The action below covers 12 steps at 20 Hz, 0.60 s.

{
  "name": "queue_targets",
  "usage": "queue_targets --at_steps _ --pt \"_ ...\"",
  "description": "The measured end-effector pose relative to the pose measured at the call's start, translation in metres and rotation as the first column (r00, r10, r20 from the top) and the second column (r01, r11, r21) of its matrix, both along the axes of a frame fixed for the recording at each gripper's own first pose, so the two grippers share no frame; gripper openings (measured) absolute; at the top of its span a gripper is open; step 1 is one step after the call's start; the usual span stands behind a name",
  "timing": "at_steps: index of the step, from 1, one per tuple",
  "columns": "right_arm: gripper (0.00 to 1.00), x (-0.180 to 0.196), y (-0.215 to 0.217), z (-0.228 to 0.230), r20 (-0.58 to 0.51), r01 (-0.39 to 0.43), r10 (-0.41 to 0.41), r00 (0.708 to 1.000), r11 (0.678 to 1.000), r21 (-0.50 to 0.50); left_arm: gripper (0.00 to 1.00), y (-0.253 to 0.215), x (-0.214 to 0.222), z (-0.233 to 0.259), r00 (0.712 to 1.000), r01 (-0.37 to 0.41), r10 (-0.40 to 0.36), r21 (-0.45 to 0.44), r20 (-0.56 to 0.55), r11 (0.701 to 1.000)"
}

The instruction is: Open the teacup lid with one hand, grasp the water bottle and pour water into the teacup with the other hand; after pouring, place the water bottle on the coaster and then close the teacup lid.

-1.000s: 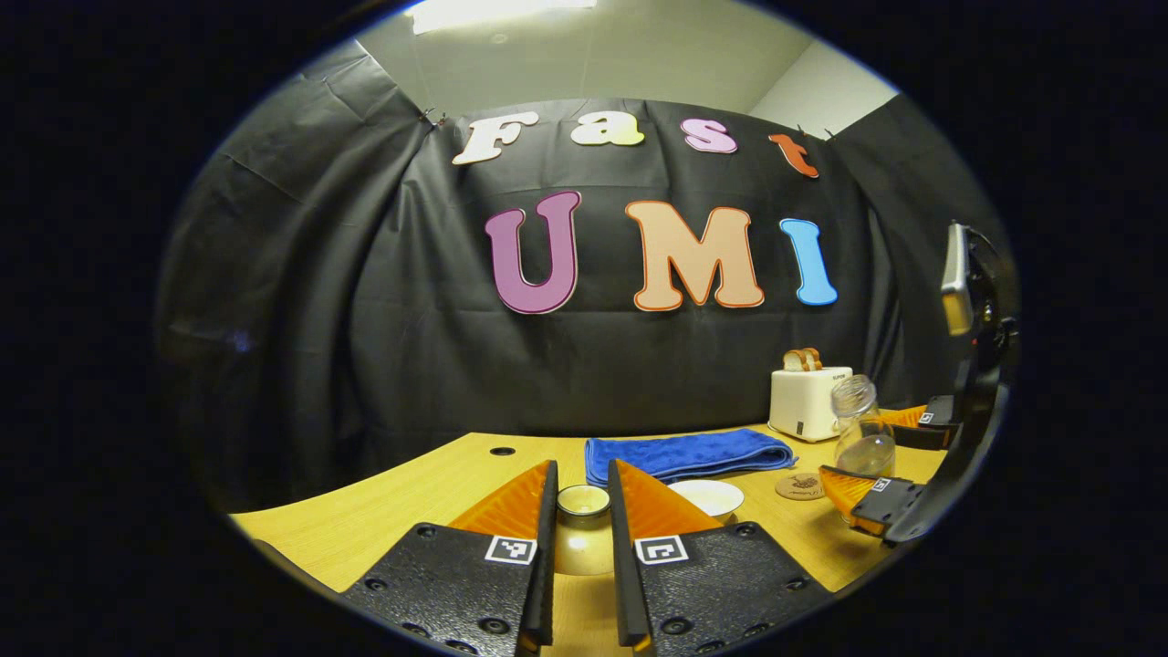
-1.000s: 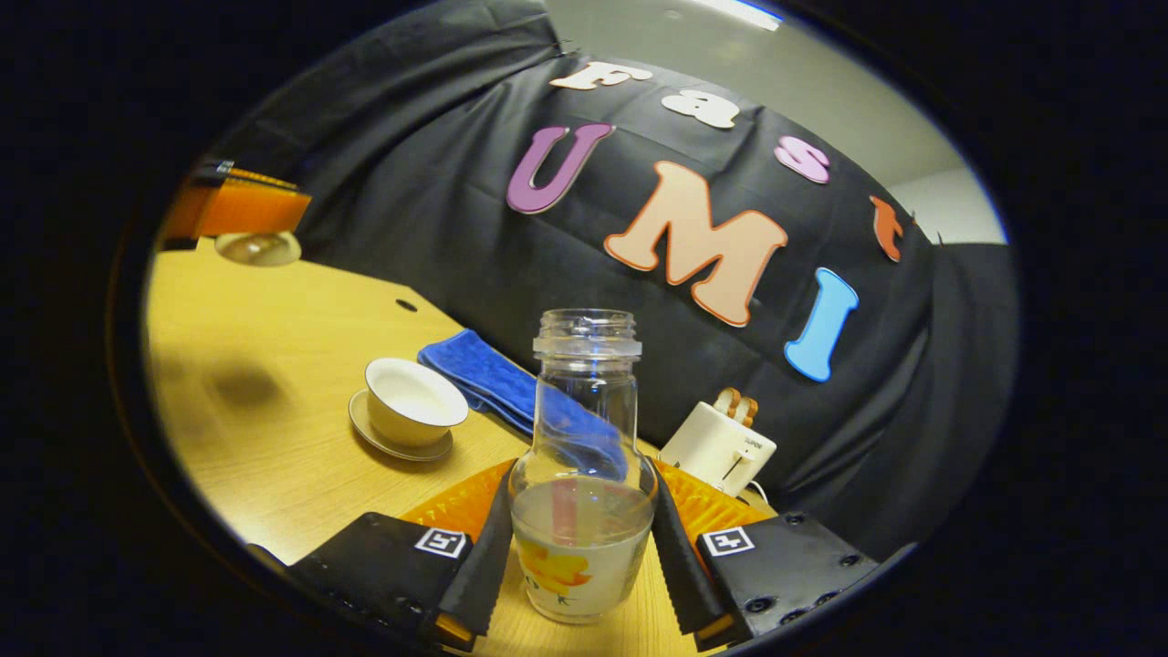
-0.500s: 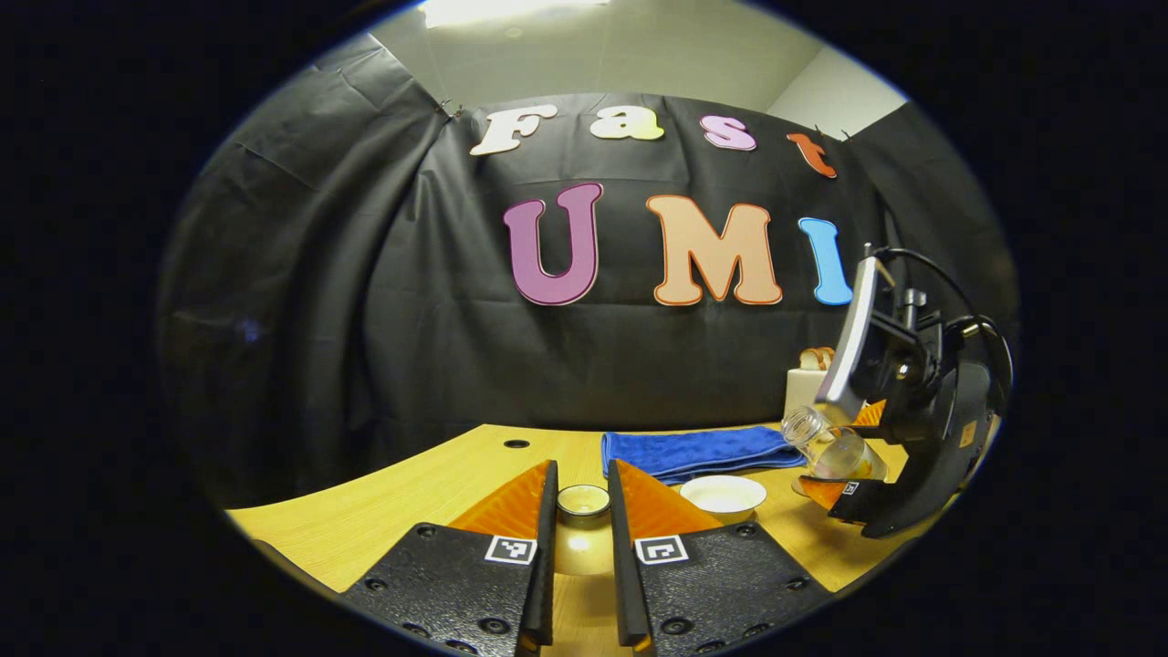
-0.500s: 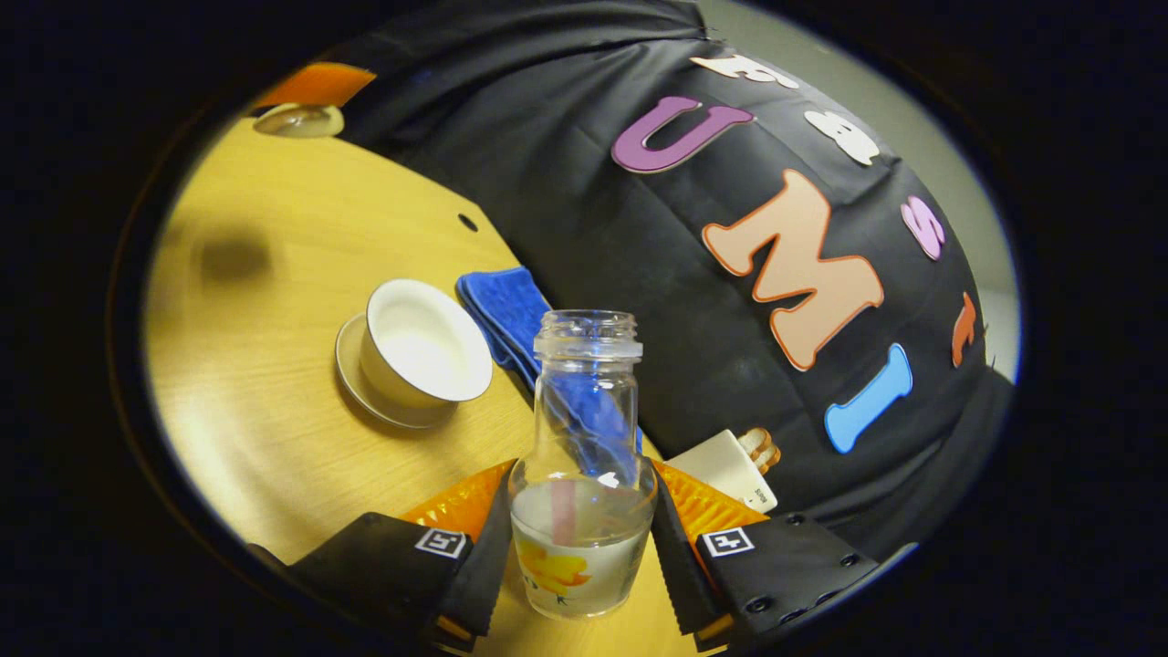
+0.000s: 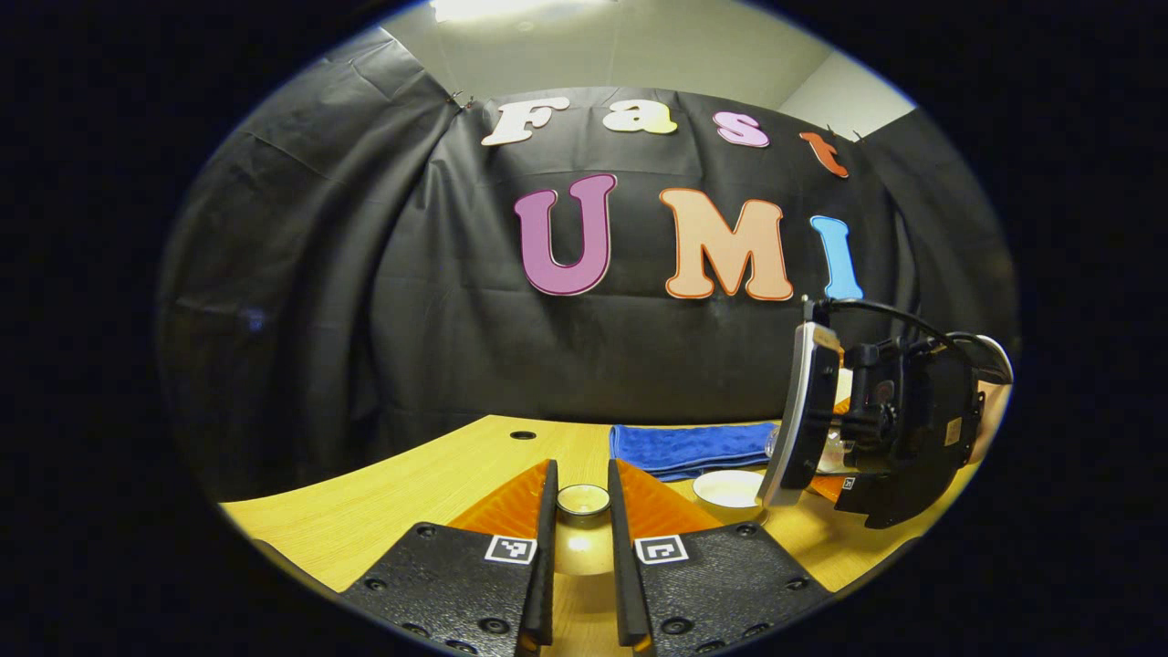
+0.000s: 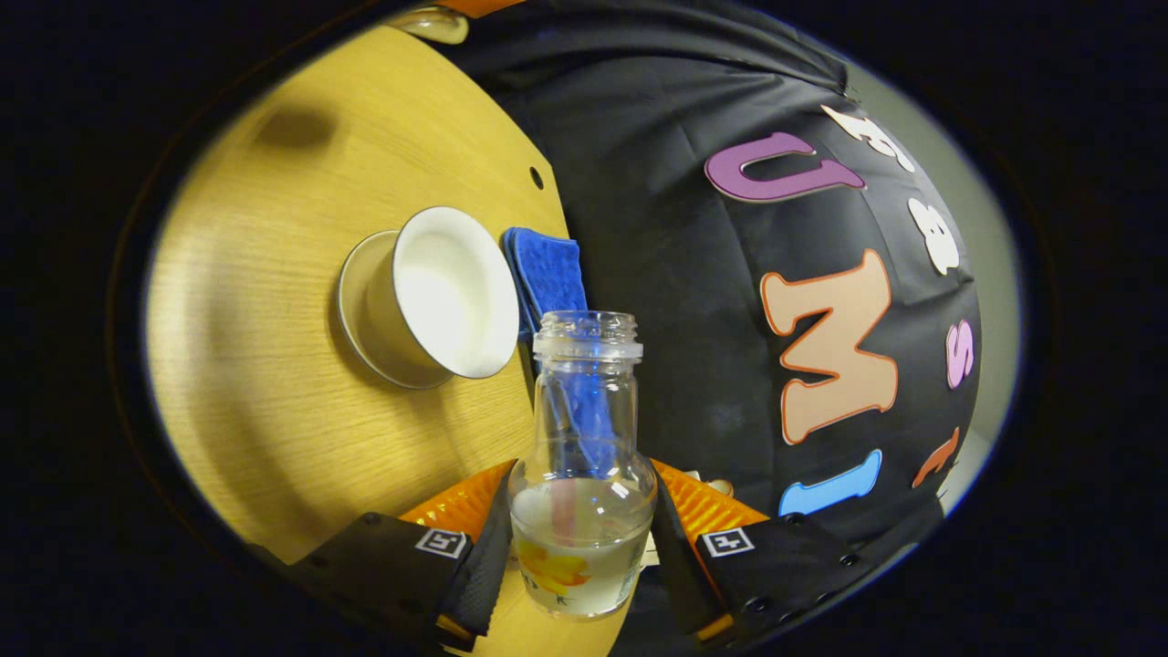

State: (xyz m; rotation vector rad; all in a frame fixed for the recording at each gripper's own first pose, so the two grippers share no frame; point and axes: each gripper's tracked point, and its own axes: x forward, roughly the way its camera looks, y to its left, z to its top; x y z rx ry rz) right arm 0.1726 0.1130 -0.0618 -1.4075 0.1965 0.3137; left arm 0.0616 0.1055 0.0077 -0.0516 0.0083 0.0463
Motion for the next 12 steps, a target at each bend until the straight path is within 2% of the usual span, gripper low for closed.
queue_targets --at_steps 7,10,12 --pt "0.77 0.001 -0.001 -0.006 0.016 -0.051 0.054 0.998 0.987 -0.154 0.24 0.008 0.001 -0.005 1.000 -0.013 0.013 -0.019 -0.007 1.000" --pt "0.77 0.000 0.001 -0.006 0.022 -0.073 0.079 0.997 0.978 -0.197 0.23 0.006 0.003 -0.009 1.000 -0.011 0.011 -0.026 -0.018 1.000" --pt "0.78 -0.001 0.001 -0.006 0.024 -0.083 0.091 0.996 0.972 -0.220 0.26 0.006 0.004 -0.011 1.000 -0.010 0.010 -0.030 -0.023 0.999"
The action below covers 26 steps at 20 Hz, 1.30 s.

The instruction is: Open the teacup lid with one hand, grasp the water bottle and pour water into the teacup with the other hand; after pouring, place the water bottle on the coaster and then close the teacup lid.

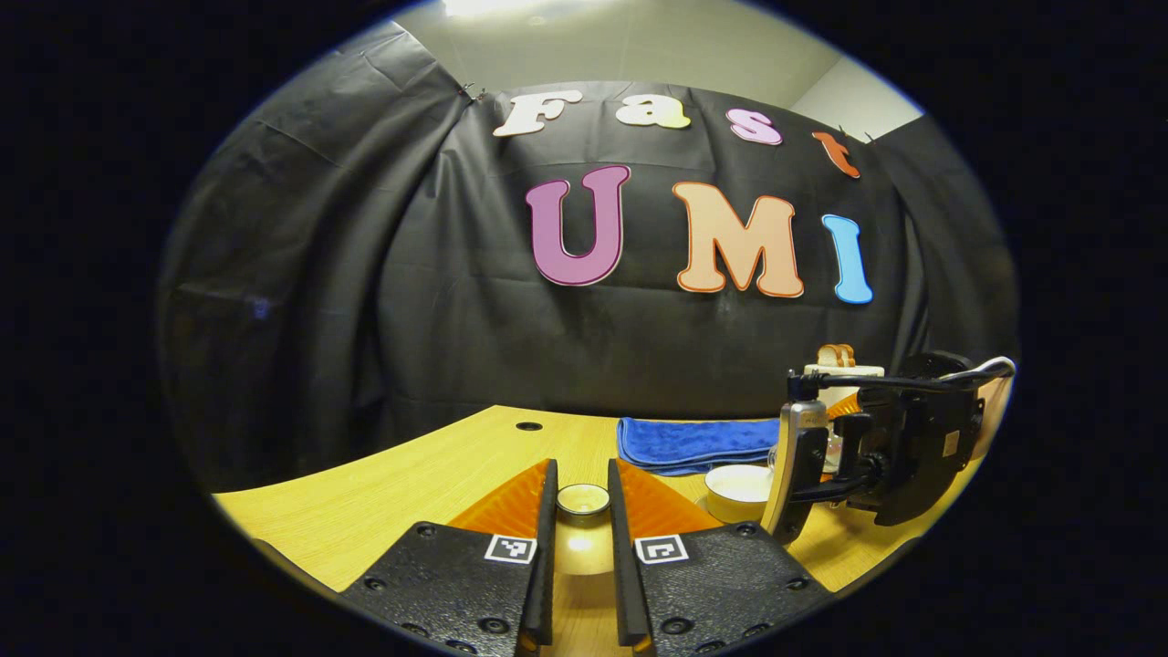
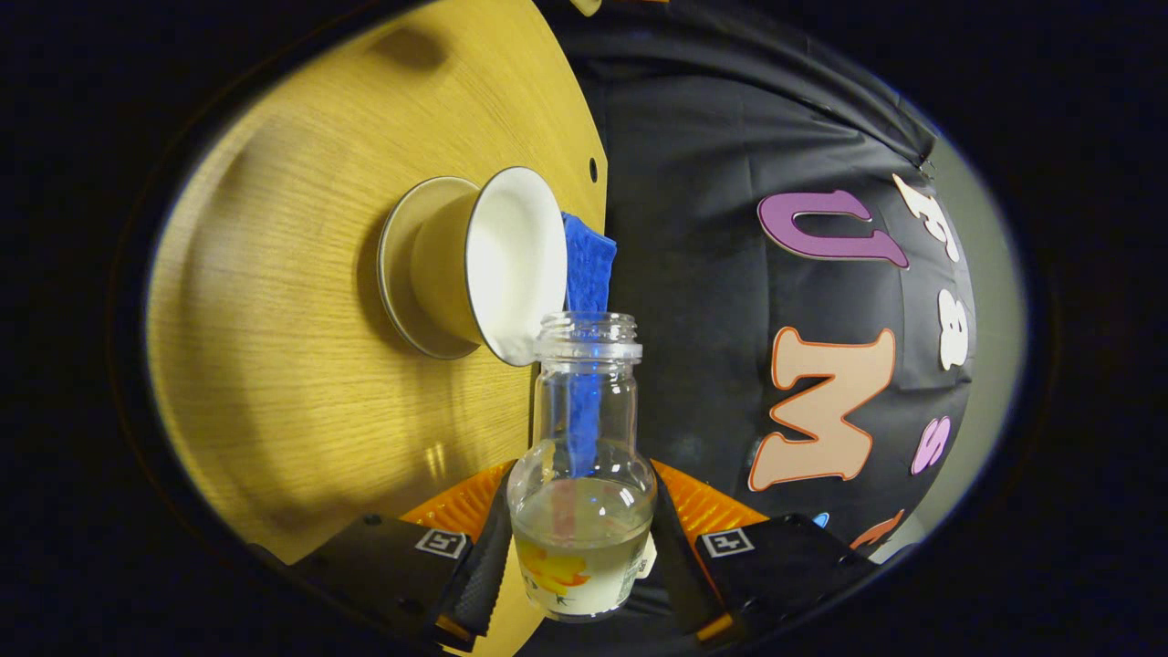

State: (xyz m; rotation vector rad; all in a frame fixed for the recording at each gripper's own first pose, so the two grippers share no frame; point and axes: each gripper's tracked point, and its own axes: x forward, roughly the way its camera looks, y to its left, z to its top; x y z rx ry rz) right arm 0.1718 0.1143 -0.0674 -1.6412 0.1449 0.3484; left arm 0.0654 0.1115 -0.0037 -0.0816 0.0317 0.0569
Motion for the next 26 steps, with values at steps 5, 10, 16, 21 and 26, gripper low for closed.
queue_targets --at_steps 5,10,16,21,26 --pt "0.78 0.000 0.001 0.002 0.012 -0.030 0.031 0.999 0.998 -0.063 0.25 0.003 0.001 -0.005 1.000 -0.005 0.005 -0.002 -0.010 1.000" --pt "0.77 0.000 0.002 0.001 0.008 -0.054 0.056 0.998 0.991 -0.120 0.25 0.003 0.000 -0.009 1.000 -0.004 0.004 -0.005 -0.020 1.000" --pt "0.77 0.003 0.004 0.004 0.017 -0.069 0.072 0.997 0.986 -0.155 0.25 0.005 0.001 -0.013 1.000 -0.010 0.010 -0.004 -0.028 1.000" --pt "0.77 0.004 0.005 0.006 0.025 -0.077 0.083 0.996 0.979 -0.187 0.25 0.005 0.002 -0.013 0.999 -0.010 0.010 0.010 -0.031 1.000" --pt "0.77 0.003 0.008 0.006 0.036 -0.092 0.103 0.994 0.969 -0.229 0.24 0.004 0.002 -0.018 0.999 -0.006 0.006 0.011 -0.054 1.000"
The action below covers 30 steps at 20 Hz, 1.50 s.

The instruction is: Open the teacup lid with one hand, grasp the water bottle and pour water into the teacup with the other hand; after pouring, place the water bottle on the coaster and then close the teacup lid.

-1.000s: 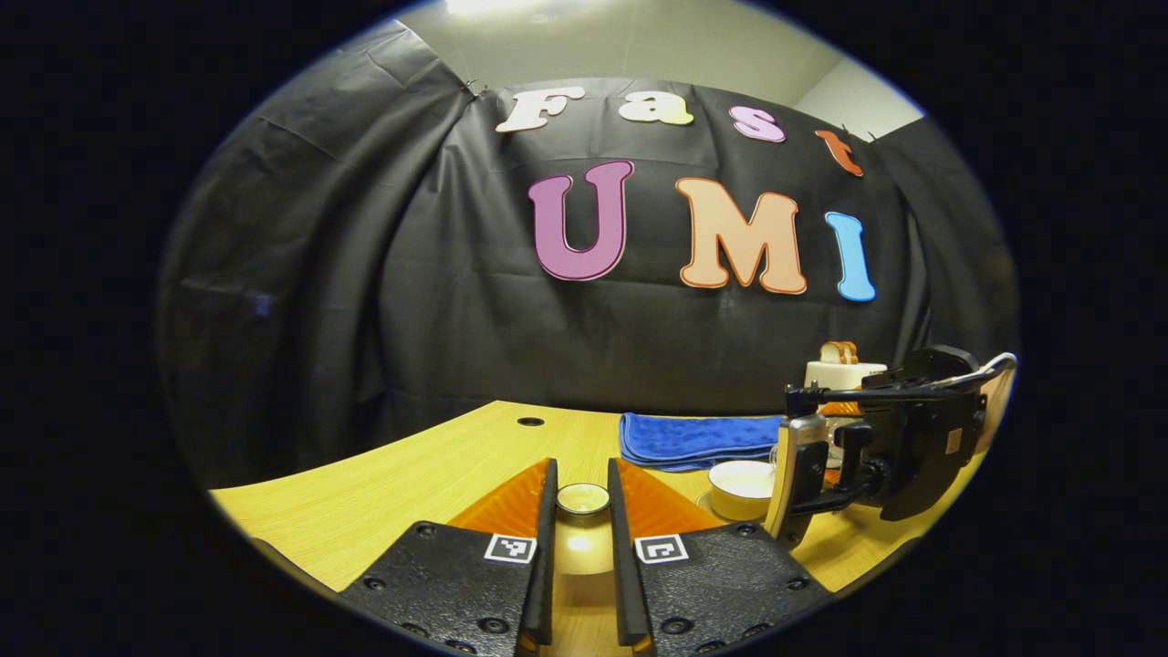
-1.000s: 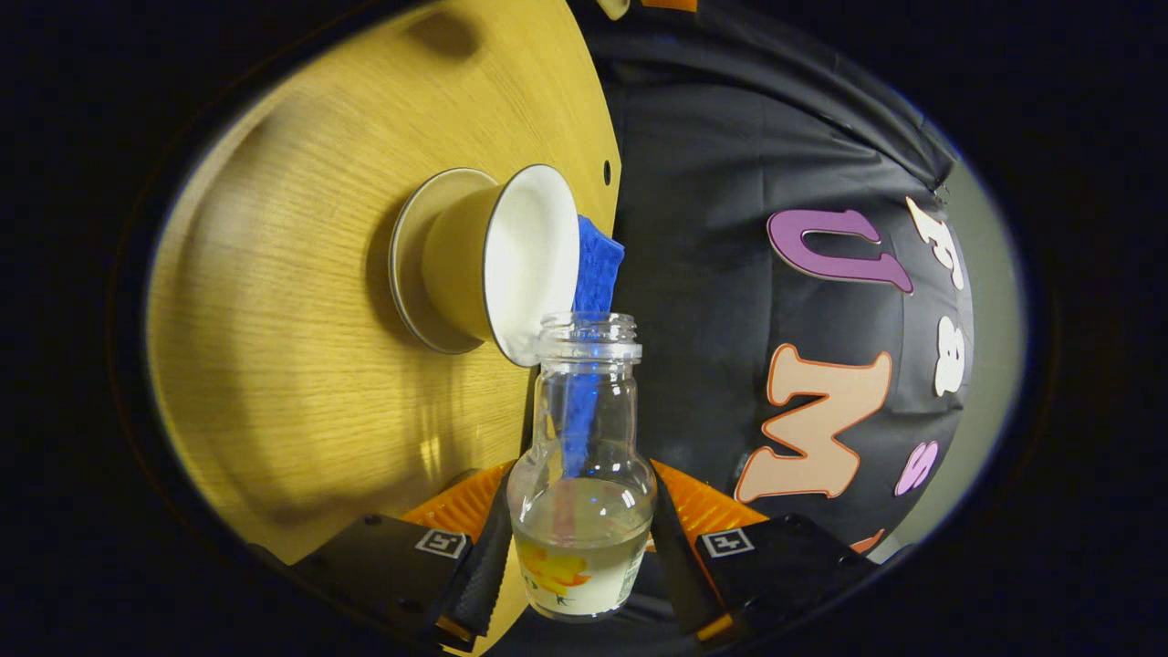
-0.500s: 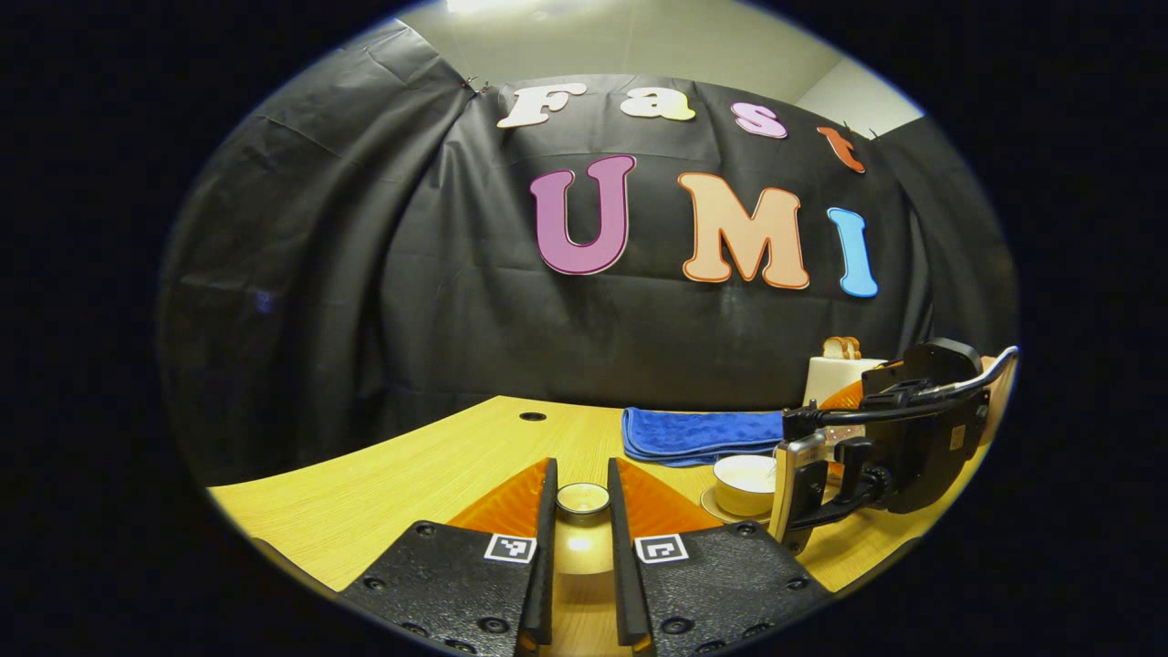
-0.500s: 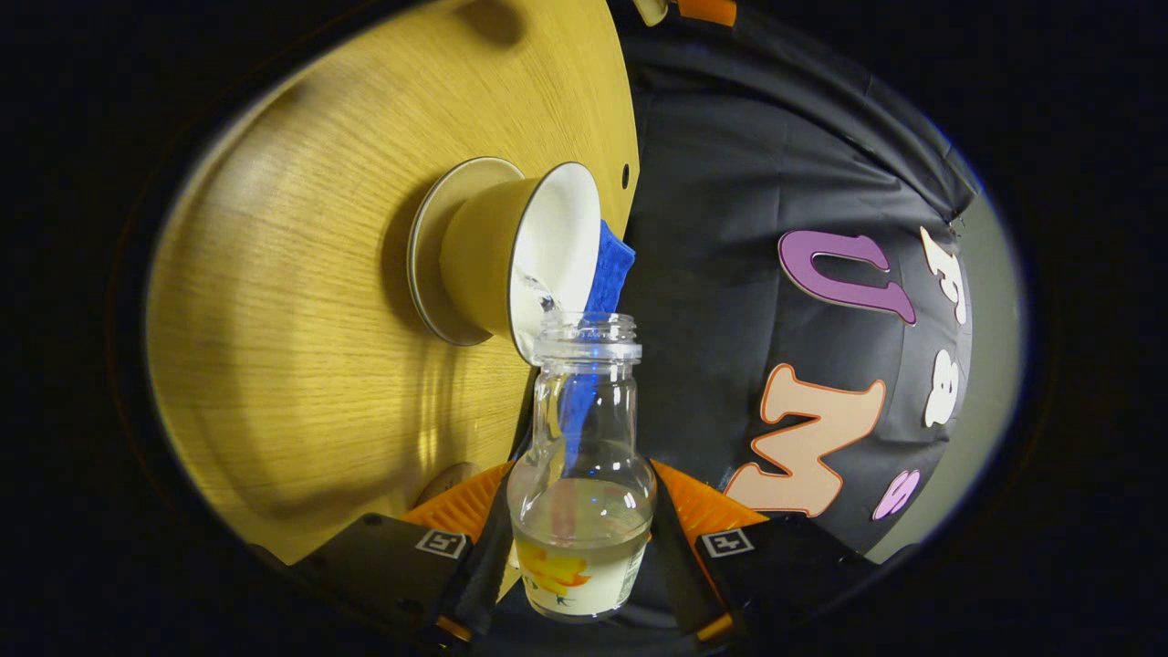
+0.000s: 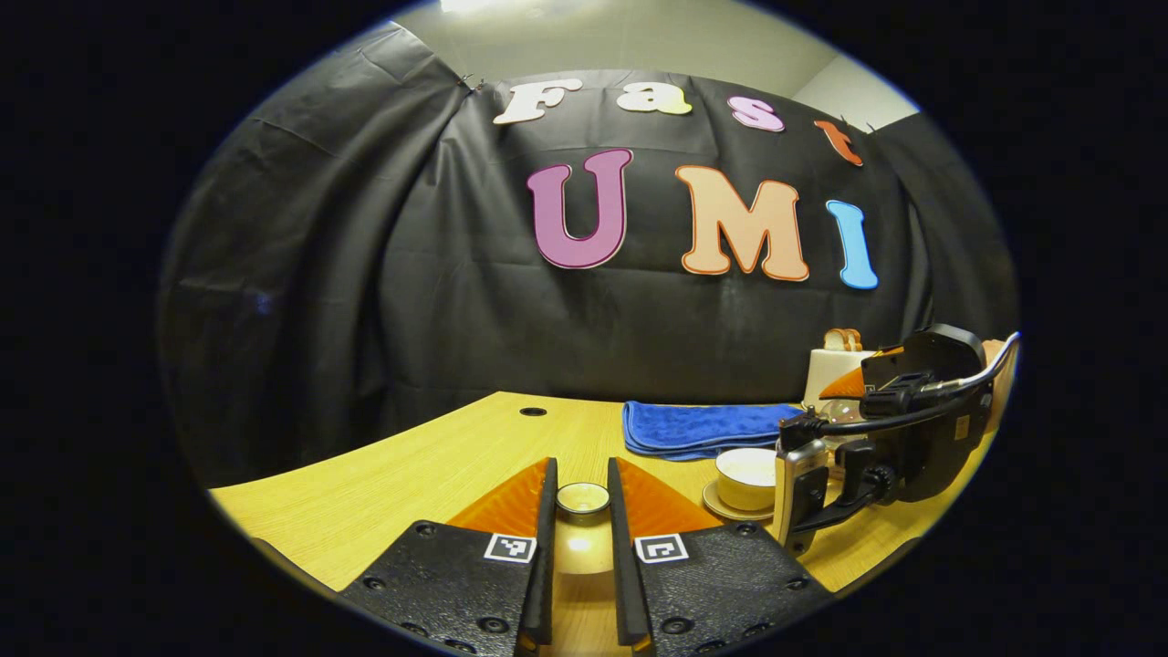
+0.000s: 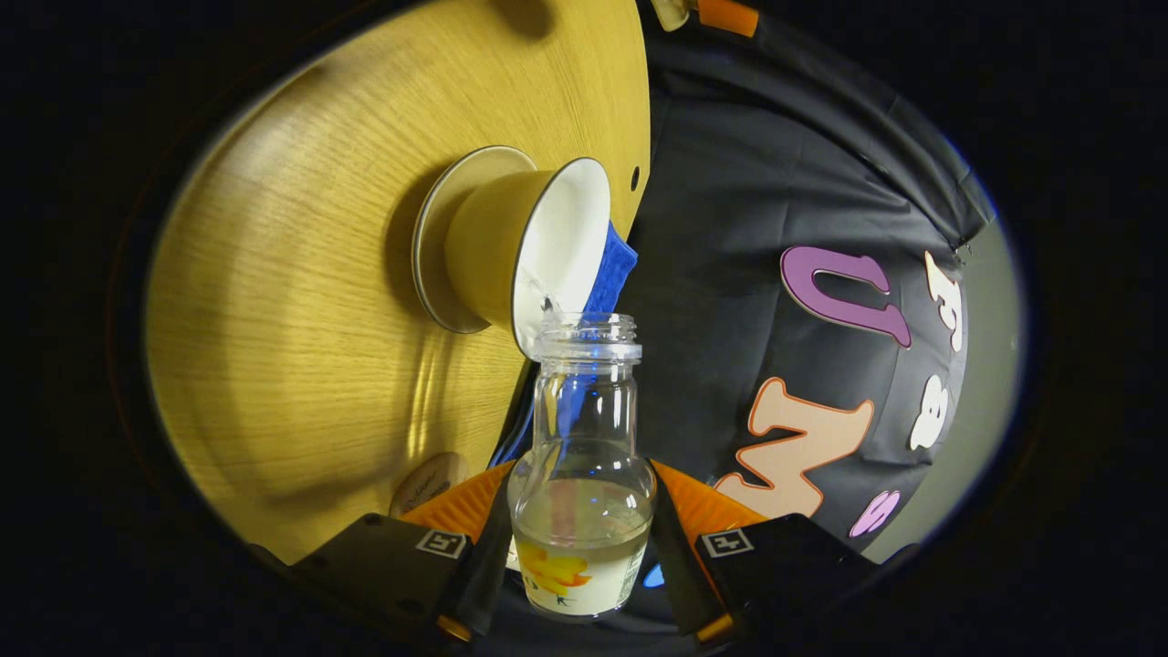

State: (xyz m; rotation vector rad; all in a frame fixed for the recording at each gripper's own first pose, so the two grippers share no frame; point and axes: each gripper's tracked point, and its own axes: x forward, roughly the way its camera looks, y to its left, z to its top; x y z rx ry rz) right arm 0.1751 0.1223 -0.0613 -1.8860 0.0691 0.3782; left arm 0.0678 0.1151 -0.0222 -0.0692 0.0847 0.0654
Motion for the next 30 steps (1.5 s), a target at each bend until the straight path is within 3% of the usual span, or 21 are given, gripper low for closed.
queue_targets --at_steps 13,24,30 --pt "0.77 0.002 0.006 0.004 0.032 -0.067 0.072 0.997 0.990 -0.121 0.25 -0.002 0.001 0.000 1.000 0.003 -0.003 0.022 0.001 1.000" --pt "0.77 0.000 0.019 0.008 0.050 -0.145 0.165 0.985 0.951 -0.273 0.25 -0.002 0.001 0.000 1.000 0.006 -0.006 0.028 -0.002 1.000" --pt "0.77 0.002 0.027 0.015 0.047 -0.168 0.191 0.980 0.937 -0.306 0.25 -0.003 0.001 -0.001 1.000 0.009 -0.009 0.050 -0.003 0.999"
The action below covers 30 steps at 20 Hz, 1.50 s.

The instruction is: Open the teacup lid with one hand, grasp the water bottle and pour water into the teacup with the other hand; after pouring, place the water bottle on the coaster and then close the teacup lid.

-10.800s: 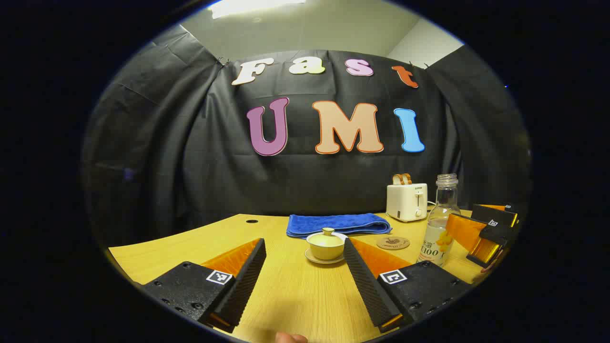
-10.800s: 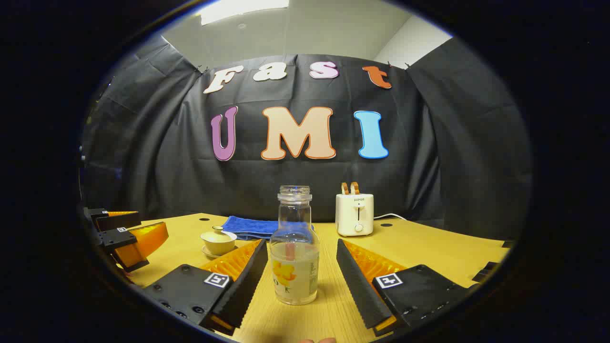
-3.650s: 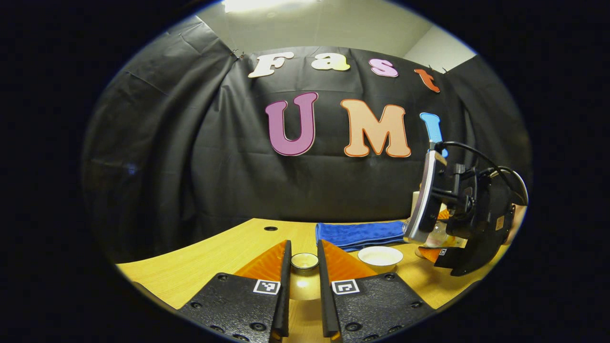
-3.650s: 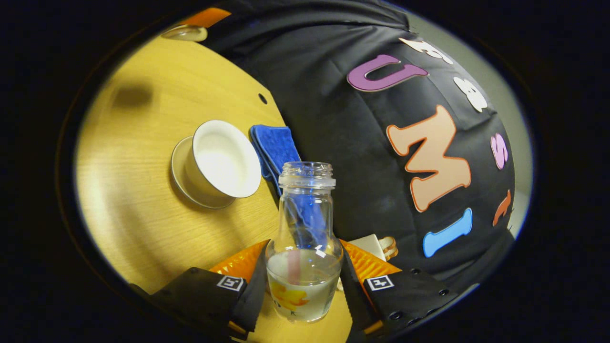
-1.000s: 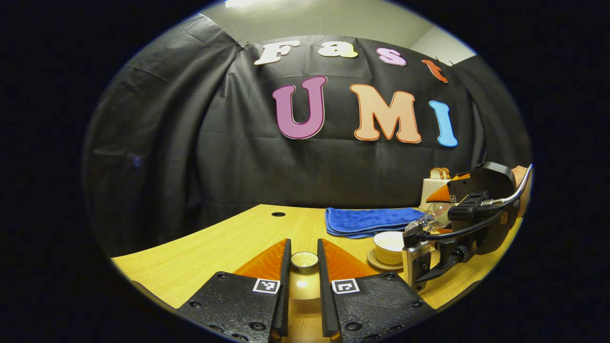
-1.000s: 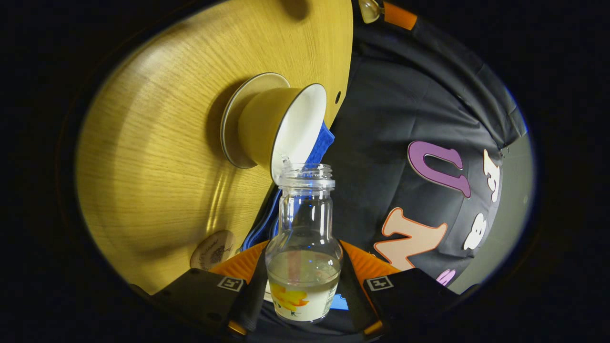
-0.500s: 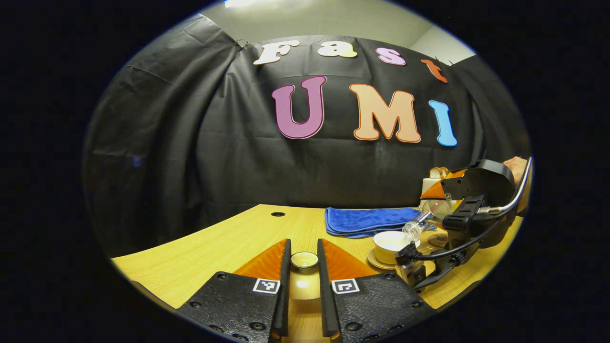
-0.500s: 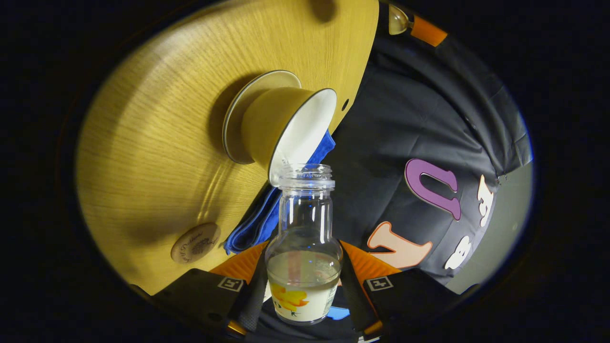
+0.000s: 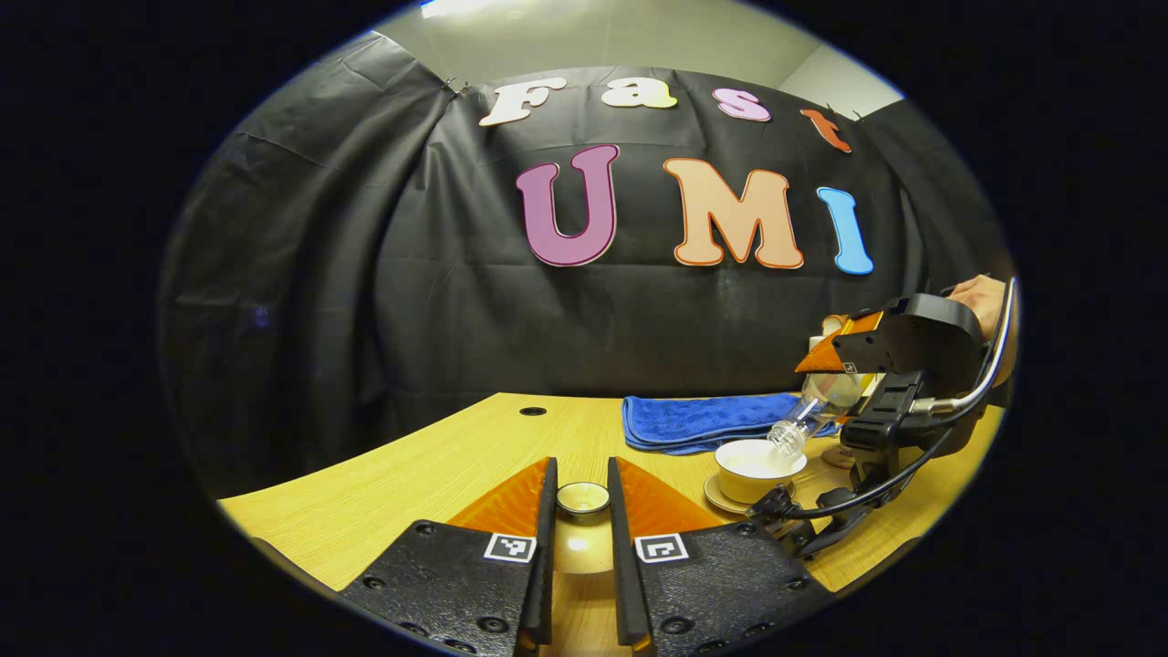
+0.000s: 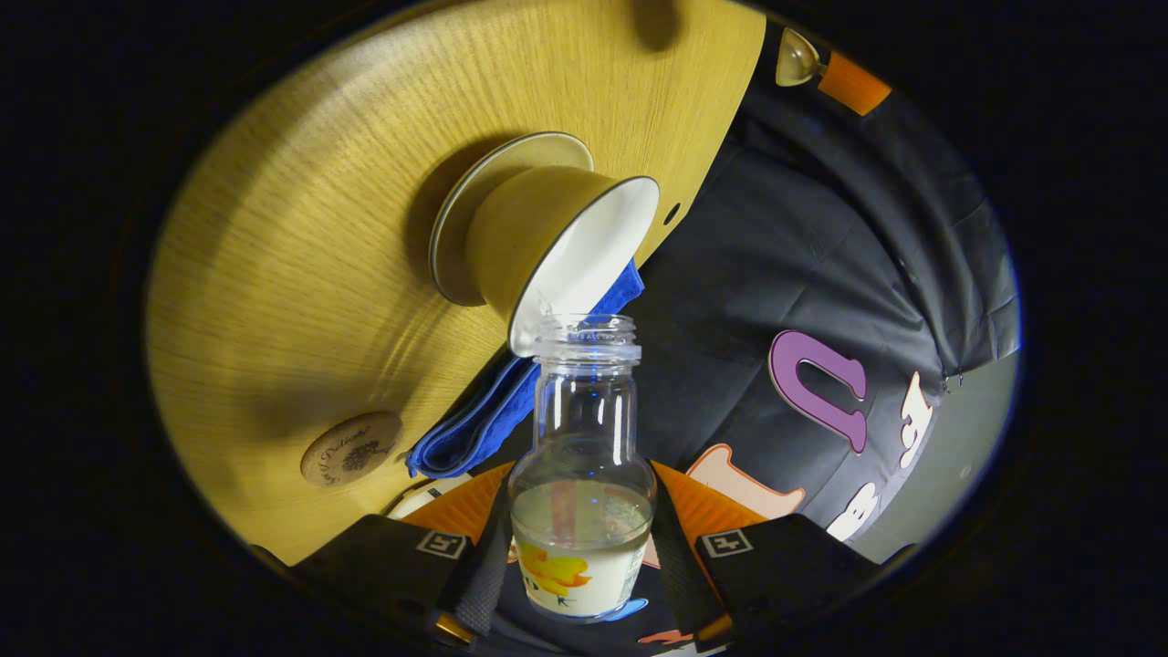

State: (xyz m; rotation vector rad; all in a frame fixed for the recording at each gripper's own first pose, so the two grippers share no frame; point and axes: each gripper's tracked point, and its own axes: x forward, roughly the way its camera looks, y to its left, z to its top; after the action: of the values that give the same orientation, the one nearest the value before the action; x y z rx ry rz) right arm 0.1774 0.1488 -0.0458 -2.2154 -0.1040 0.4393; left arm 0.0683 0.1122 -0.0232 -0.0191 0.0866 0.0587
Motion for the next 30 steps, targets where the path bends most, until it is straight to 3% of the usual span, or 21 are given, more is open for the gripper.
queue_targets --at_steps 10,14,21,23,26,28,30 --pt "0.77 0.002 -0.011 -0.008 -0.096 0.083 -0.075 0.993 0.993 0.083 0.25 0.002 0.001 0.001 1.000 -0.009 0.009 0.002 0.005 1.000" --pt "0.77 -0.004 -0.015 -0.024 -0.234 0.195 -0.140 0.962 0.953 0.232 0.25 0.004 0.001 0.002 1.000 -0.014 0.014 0.002 0.006 1.000" --pt "0.77 -0.008 -0.016 -0.023 -0.343 0.300 -0.169 0.924 0.876 0.377 0.25 0.004 0.000 0.001 1.000 -0.015 0.015 0.001 0.007 1.000" --pt "0.80 -0.008 -0.017 -0.026 -0.407 0.370 -0.179 0.896 0.808 0.458 0.24 0.004 0.000 0.001 1.000 -0.015 0.015 0.001 0.006 1.000" --pt "0.80 -0.003 -0.022 -0.016 -0.495 0.475 -0.166 0.853 0.642 0.602 0.25 0.003 0.001 0.001 1.000 -0.014 0.014 0.000 0.005 1.000" --pt "0.79 0.002 -0.029 -0.005 -0.550 0.539 -0.136 0.824 0.492 0.684 0.27 0.004 0.000 0.000 1.000 -0.015 0.015 0.000 0.005 1.000" --pt "0.78 0.015 -0.035 0.005 -0.597 0.592 -0.092 0.797 0.316 0.741 0.24 0.004 0.000 0.001 1.000 -0.015 0.015 0.002 0.004 1.000"
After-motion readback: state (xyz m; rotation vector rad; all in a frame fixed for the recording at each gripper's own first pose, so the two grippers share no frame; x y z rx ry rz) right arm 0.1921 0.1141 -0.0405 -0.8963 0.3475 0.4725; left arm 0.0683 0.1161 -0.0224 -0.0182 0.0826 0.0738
